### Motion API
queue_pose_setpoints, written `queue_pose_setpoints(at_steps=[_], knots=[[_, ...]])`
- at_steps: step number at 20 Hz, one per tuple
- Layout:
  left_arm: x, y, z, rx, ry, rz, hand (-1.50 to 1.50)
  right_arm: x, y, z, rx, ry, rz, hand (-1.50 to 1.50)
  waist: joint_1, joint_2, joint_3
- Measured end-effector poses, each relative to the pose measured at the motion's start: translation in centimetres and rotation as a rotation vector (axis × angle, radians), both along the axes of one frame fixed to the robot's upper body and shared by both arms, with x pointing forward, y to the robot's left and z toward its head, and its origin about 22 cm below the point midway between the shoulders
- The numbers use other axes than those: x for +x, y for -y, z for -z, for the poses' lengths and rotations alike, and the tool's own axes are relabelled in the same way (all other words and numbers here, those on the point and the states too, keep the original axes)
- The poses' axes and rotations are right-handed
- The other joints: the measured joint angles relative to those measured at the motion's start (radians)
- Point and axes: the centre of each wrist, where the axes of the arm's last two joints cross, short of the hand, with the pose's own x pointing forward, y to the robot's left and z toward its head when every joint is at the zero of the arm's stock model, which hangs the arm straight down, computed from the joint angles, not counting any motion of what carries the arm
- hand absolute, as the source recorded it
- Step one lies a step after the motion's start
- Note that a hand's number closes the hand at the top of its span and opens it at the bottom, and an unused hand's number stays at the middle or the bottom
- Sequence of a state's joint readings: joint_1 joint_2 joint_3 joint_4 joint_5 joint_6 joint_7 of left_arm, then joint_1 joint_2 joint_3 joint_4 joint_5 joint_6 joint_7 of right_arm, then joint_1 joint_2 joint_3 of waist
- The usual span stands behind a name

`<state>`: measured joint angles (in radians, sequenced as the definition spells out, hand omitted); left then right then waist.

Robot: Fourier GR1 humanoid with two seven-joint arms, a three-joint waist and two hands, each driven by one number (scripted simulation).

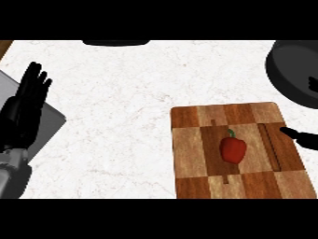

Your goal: Pick the bell pepper from the cutting board and place it in the pot

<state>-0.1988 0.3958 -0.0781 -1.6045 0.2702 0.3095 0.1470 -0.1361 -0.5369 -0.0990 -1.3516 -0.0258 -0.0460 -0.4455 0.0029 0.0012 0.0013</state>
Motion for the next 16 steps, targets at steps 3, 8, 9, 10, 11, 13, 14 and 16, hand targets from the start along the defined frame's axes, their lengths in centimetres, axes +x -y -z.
queue_pose_setpoints(at_steps=[3,8,9,10,11,13,14,16], knots=[[0.3,-0.5,-0.3,-0.006,-0.014,-0.011,0.0,-0.8,-0.3,-1.6,-0.057,-0.037,-0.053,-1.5,-0.006,-0.002,-0.001],[0.1,-0.6,-0.5,-0.004,-0.015,-0.005,0.0,-0.5,-1.8,-5.4,-0.219,-0.225,-0.162,-1.5,-0.004,-0.004,-0.003],[0.2,-0.6,-0.7,-0.006,-0.016,-0.005,0.0,-0.5,-2.3,-6.1,-0.26,-0.267,-0.179,-1.5,-0.003,-0.005,-0.004],[0.2,-0.5,-0.7,-0.008,-0.016,-0.002,0.0,-0.3,-2.8,-6.6,-0.302,-0.308,-0.192,-1.5,0.001,-0.004,-0.004],[0.3,-0.3,-0.6,-0.009,-0.016,-0.001,0.0,-0.2,-3.7,-6.9,-0.343,-0.347,-0.212,-1.5,0.001,-0.003,-0.004],[0.3,-0.2,-0.5,-0.007,-0.018,-0.004,0.0,-0.1,-4.9,-7.7,-0.424,-0.42,-0.234,-1.5,0.003,-0.003,-0.004],[0.4,-0.2,-0.3,-0.004,-0.015,-0.006,0.0,-0.1,-5.6,-8.0,-0.462,-0.456,-0.247,-1.5,0.002,-0.003,-0.004],[0.4,0.0,-0.3,-0.008,-0.016,-0.004,0.0,-0.5,-7.4,-8.2,-0.523,-0.519,-0.267,-1.5,0.002,-0.003,-0.004]])
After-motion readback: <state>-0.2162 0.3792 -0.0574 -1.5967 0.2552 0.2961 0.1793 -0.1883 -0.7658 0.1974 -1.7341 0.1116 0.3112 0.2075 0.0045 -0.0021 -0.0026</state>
